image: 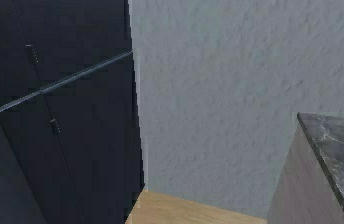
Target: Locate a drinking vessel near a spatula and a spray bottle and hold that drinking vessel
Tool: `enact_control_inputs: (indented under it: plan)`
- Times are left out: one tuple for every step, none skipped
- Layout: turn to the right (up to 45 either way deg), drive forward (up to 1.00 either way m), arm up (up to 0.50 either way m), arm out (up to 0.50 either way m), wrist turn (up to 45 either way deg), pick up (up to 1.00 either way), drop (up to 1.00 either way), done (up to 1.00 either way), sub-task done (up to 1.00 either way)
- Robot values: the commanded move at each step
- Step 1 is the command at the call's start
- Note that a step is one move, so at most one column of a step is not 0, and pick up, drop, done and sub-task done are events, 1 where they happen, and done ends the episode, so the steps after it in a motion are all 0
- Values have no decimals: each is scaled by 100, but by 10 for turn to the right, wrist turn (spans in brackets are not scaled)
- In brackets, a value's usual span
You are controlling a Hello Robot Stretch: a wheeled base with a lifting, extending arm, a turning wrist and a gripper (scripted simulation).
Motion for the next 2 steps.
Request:
enact_control_inputs:
  plan:
    - [0,0,0,0,450,0,0,0,0]
    - [0,0,0,0,450,0,0,0,0]
